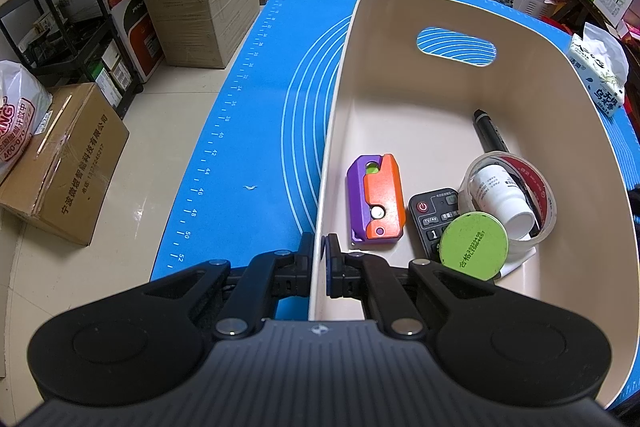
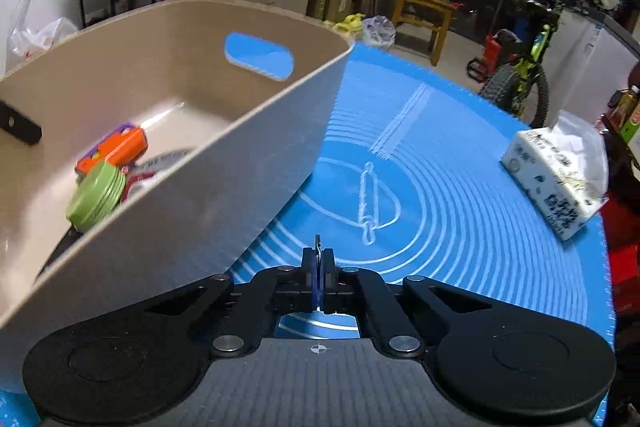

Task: Organize rigid objects
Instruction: 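Lift the keys with the right gripper and carry them over the basket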

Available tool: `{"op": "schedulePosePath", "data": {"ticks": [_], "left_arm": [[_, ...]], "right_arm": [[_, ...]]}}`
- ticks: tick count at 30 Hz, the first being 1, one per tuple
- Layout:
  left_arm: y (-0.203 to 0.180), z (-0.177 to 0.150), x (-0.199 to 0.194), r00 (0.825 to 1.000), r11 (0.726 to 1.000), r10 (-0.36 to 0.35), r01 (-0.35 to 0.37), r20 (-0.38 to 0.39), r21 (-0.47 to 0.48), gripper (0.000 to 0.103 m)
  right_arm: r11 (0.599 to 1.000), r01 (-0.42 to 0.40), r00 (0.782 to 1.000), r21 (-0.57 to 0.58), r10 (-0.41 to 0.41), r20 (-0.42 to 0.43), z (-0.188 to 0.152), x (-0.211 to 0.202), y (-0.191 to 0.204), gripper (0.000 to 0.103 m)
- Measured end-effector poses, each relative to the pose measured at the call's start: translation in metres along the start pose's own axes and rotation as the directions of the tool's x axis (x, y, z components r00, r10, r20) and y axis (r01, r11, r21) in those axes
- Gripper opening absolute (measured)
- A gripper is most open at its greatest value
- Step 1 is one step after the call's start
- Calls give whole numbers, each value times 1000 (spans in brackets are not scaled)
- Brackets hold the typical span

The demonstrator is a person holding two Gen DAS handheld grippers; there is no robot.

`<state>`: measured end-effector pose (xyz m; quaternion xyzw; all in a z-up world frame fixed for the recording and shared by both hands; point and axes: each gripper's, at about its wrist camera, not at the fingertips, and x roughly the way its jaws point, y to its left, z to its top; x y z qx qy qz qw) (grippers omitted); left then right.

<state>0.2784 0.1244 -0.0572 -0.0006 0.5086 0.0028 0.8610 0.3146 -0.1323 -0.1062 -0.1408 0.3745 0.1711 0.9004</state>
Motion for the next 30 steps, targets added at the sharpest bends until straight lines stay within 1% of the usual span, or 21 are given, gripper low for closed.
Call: {"op": "schedulePosePath", "data": {"ticks": [9, 16, 20, 25, 30], "left_arm": [[0, 0, 0, 1000, 1000, -1, 1, 0, -1, 7], [0, 0, 0, 1000, 1000, -2, 2, -1, -3, 7], [0, 0, -1, 1000, 1000, -5, 5, 0, -5, 7], [-1, 1, -1, 1000, 1000, -2, 2, 0, -3, 7], [-1, 1, -1, 1000, 1000, -2, 2, 1, -3, 7]], "right_arm": [[997, 44, 996, 59, -49, 78, 14, -33, -17, 13], [992, 71, 983, 105, -87, 162, 31, -60, -25, 13], [989, 74, 970, 127, -101, 223, 41, -79, -24, 13], [988, 42, 946, 148, -87, 311, 57, -99, -12, 13], [991, -29, 923, 127, -22, 383, 74, -112, 9, 13]]}}
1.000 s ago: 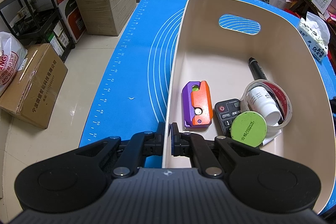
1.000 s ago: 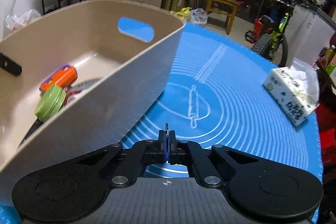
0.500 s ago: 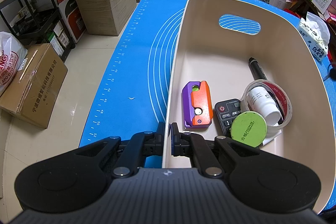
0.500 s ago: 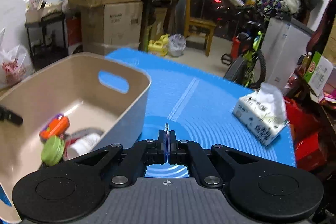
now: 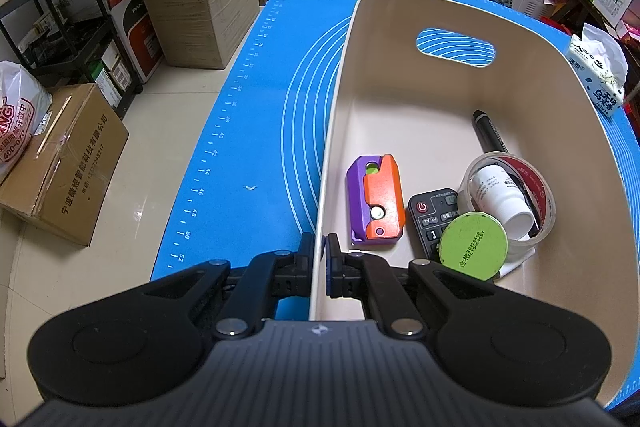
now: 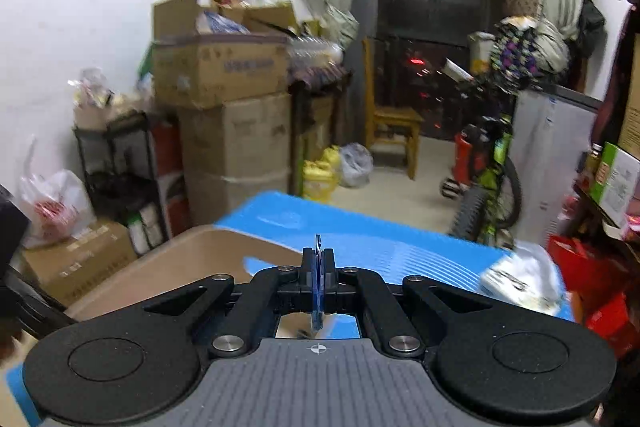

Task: Organize rigid objects
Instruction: 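Lift the keys with the right gripper and carry them over the basket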

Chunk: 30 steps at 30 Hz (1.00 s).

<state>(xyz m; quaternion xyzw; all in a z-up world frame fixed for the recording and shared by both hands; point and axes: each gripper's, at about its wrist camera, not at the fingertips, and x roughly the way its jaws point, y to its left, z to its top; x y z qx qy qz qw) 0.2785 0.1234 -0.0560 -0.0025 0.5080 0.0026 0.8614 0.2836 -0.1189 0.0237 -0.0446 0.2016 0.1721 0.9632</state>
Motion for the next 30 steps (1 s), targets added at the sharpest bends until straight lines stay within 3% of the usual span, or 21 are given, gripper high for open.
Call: {"op": "schedulePosePath", "data": {"ticks": [5, 14, 23, 25, 26, 27, 28, 30], "left_arm": [[0, 0, 0, 1000, 1000, 2, -2, 1, 2, 7], [0, 1, -1, 1000, 1000, 2, -2, 0, 3, 7], [1, 2, -2, 1000, 1000, -1, 1, 1, 2, 7], [1, 2, -2, 1000, 1000, -1, 1, 1, 1, 7], [0, 2, -2, 1000, 1000, 0, 0, 1, 2, 7], [0, 2, -2, 1000, 1000, 2, -2, 1, 4, 7], [0, 2, -2, 1000, 1000, 2, -2, 2, 4, 7], [-1, 1, -2, 1000, 1000, 2, -2, 2, 4, 7]], "right_arm": [[996, -86, 996, 4, 86, -8, 3, 7, 26, 13], [977, -205, 972, -51, 197, -125, -21, 34, 81, 13], [972, -226, 917, -69, 189, -350, -52, 67, 103, 14], [976, -212, 915, -52, 179, -363, -54, 68, 100, 16], [977, -207, 915, -44, 178, -362, -54, 67, 98, 18], [979, -200, 918, -35, 175, -356, -53, 66, 96, 34], [981, -194, 920, -25, 173, -352, -52, 64, 94, 40], [984, -176, 929, -11, 163, -333, -50, 60, 90, 61]]}}
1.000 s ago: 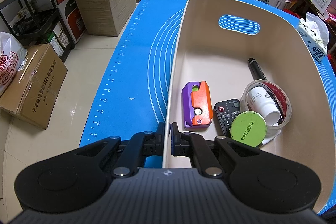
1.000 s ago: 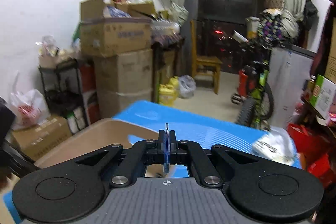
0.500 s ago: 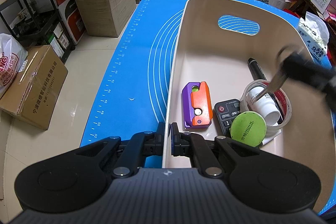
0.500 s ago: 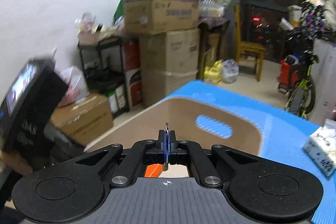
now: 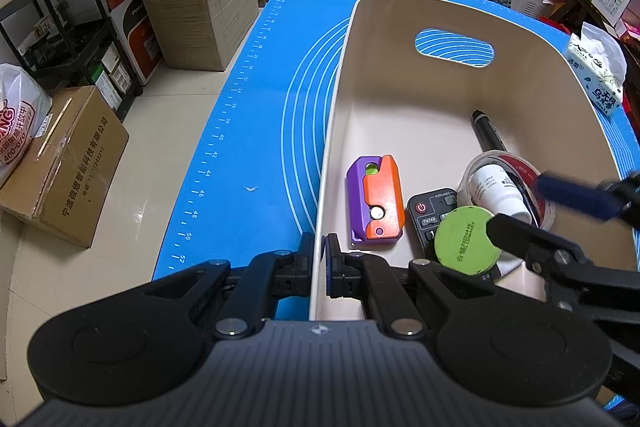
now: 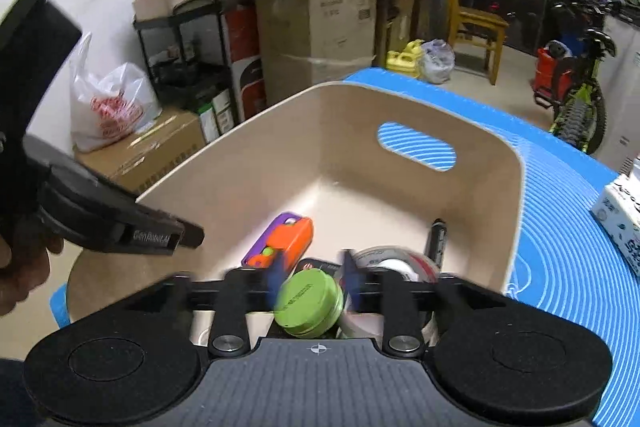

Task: Organize rigid objects
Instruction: 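Lift the keys with the right gripper and carry them over the basket, then lower the keys into the basket and open the right gripper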

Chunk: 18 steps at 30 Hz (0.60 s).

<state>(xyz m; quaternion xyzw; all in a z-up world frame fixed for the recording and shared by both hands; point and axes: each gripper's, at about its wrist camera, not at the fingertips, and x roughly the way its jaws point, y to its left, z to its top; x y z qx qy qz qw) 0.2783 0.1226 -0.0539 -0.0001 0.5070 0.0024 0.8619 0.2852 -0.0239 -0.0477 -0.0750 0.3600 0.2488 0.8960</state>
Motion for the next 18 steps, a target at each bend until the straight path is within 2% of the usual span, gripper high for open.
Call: {"op": "schedulePosePath", "data": {"ticks": [1, 6, 9, 11, 12, 13, 15, 18], "left_arm": [[0, 0, 0, 1000, 1000, 0, 0, 0, -1, 7], [-2, -1, -2, 1000, 1000, 5, -5, 12, 5, 7], [-5, -1, -9, 999, 1000, 19, -20, 34, 17, 9], [-7, -1, -15, 999, 1000, 21, -22, 49, 22, 14], [-9, -1, -18, 998, 1000, 17, -18, 57, 26, 24], [-11, -1, -22, 998, 999, 16, -18, 67, 31, 39], [-17, -2, -32, 995, 999, 24, -29, 100, 42, 49], [-26, -4, -48, 991, 999, 10, -16, 133, 47, 53]], "right_arm": [[1000, 12, 1000, 6, -12, 11, -1, -3, 0, 66], [998, 50, 998, 28, -51, 21, -3, -9, -9, 76], [996, 65, 997, 64, -67, 24, -6, -15, -14, 79], [993, 72, 997, 90, -76, 32, -7, -23, -18, 81], [992, 75, 996, 101, -79, 38, -7, -28, -20, 84], [990, 81, 995, 113, -86, 46, -8, -33, -21, 87], [987, 96, 993, 129, -104, 59, -9, -43, -21, 91], [983, 119, 989, 139, -130, 74, -13, -60, -22, 91]]}}
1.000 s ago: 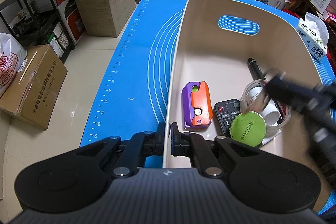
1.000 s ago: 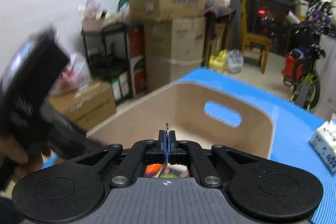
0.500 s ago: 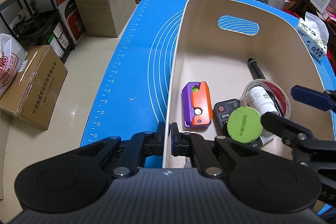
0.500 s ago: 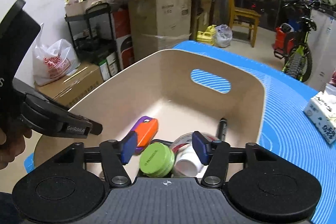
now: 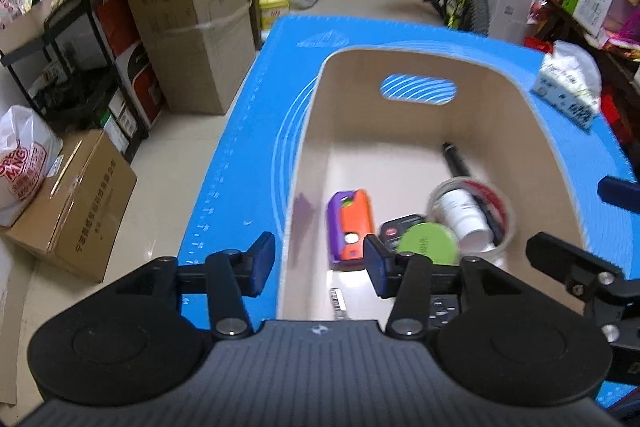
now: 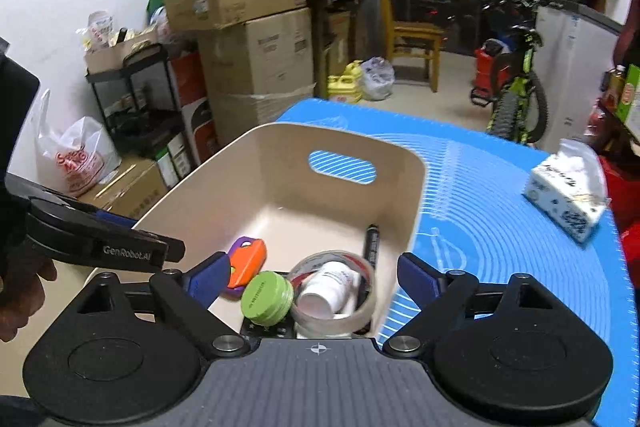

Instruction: Organize rigid objects

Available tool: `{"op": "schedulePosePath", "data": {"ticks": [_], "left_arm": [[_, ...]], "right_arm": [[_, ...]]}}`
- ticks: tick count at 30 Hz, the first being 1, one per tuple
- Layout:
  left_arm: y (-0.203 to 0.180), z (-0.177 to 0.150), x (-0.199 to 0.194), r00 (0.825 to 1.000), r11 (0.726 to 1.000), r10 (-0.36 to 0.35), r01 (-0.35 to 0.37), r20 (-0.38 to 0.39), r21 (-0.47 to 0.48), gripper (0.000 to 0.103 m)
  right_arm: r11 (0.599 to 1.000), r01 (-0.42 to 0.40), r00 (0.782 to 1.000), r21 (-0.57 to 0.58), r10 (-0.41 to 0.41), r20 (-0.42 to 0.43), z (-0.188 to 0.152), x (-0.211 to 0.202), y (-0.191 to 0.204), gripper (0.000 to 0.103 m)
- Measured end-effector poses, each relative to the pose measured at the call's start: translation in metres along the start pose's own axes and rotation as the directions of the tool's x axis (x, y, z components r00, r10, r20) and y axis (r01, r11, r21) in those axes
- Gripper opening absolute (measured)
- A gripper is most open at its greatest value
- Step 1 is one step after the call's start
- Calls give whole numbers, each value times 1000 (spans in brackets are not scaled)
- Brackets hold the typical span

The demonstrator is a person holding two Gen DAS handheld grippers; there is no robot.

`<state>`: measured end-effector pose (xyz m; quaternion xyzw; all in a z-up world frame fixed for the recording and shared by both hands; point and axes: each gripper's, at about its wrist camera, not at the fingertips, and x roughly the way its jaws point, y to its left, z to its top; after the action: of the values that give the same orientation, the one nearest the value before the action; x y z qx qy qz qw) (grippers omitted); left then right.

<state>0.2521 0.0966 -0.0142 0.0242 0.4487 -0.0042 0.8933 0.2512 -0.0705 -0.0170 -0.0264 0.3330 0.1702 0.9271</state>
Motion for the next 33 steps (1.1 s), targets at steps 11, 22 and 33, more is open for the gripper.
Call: {"op": "schedulePosePath", "data": {"ticks": [11, 22, 33], "left_arm": [[-33, -8, -78, 989, 1000, 4, -2, 146, -10, 76], [-72, -48, -130, 978, 1000, 2, -8, 209, 28, 76], [-97, -89, -167, 956, 999, -2, -8, 292, 35, 76]], "right_arm": [[996, 68, 996, 66, -71, 46, -9, -74, -24, 96], [989, 91, 992, 117, -100, 80, -35, -149, -37, 99], [977, 118, 980, 178, -143, 137, -70, -218, -47, 100]]}}
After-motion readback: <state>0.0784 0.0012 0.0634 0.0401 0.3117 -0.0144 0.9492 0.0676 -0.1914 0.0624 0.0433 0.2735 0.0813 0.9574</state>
